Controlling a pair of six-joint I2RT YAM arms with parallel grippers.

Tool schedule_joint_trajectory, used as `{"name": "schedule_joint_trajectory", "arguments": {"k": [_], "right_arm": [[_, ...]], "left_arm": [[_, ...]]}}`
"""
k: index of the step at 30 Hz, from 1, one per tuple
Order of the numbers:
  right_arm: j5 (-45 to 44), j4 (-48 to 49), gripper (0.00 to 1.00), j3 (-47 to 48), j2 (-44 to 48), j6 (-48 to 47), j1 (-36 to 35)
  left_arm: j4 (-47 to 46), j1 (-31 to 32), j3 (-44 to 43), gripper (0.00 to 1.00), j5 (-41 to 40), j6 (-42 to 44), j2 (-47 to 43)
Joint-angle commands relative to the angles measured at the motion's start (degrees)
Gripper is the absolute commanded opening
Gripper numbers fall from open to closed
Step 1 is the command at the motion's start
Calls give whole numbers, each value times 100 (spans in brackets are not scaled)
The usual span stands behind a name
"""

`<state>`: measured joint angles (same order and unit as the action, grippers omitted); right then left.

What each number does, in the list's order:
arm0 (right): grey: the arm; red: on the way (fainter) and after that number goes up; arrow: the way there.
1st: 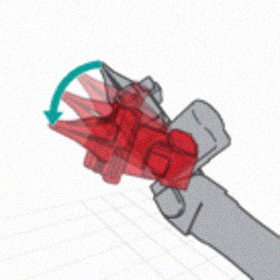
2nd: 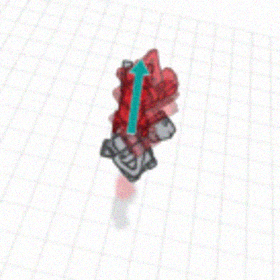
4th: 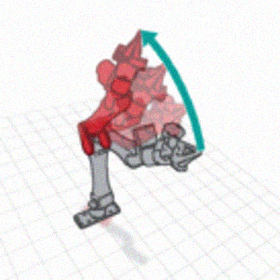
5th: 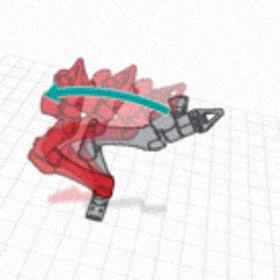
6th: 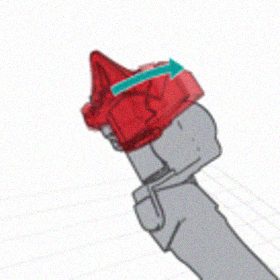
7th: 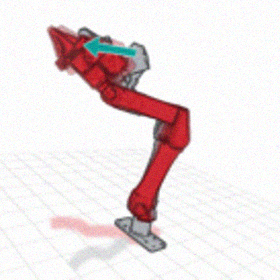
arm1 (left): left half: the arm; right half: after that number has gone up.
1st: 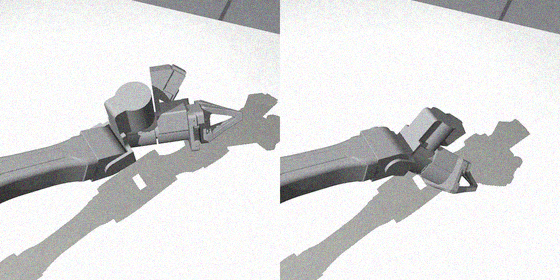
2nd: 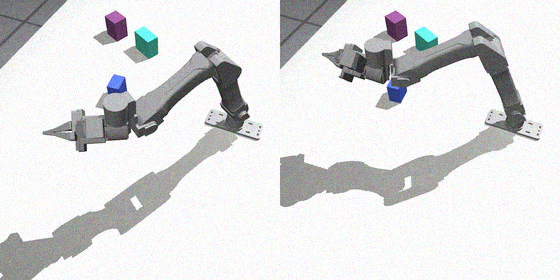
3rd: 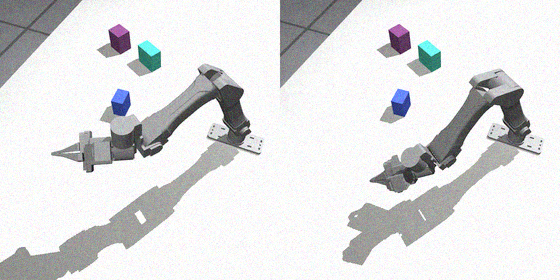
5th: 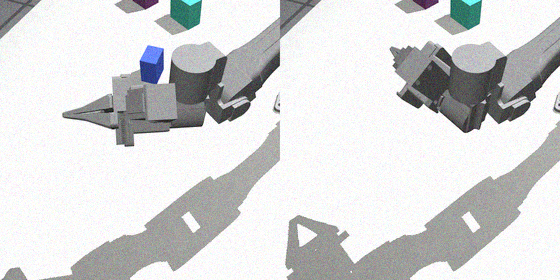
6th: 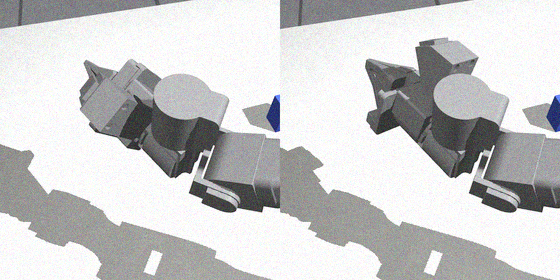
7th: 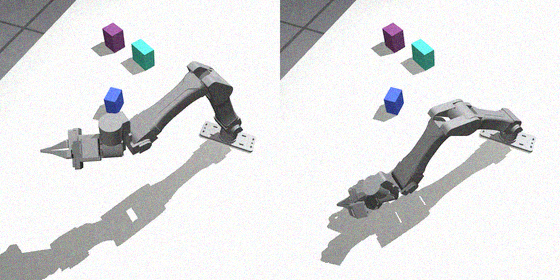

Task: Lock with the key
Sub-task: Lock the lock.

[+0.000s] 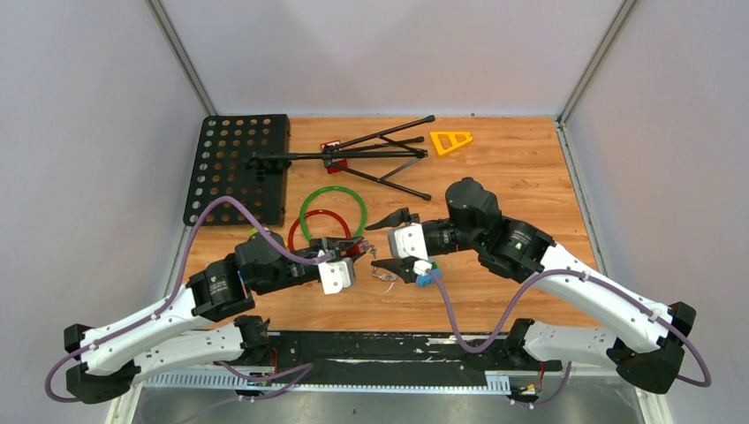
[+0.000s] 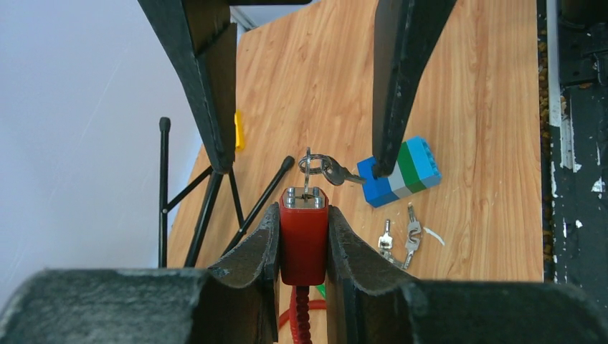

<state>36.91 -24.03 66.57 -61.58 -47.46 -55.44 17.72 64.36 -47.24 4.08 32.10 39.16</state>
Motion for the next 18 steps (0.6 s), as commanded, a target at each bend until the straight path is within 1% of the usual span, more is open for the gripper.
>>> {"name": "schedule_joint_trajectory", "arguments": {"k": [1, 6, 12, 15, 18], "right_arm": [[54, 300, 62, -40, -85, -3, -106], [-134, 419, 54, -117, -67, 50, -177], [-180, 443, 38, -91, -47, 161, -203], [-198, 411, 35, -91, -46, 186, -218], [-230, 363, 26, -91, -47, 184, -238]], "left_arm": [[-296, -20, -200, 0, 173, 182, -4], [-301, -20, -206, 0, 169, 183, 20], [-278, -20, -198, 0, 143, 174, 20], [-279, -20, -189, 0, 160, 145, 32], [-251, -20, -189, 0, 171, 128, 42]]}}
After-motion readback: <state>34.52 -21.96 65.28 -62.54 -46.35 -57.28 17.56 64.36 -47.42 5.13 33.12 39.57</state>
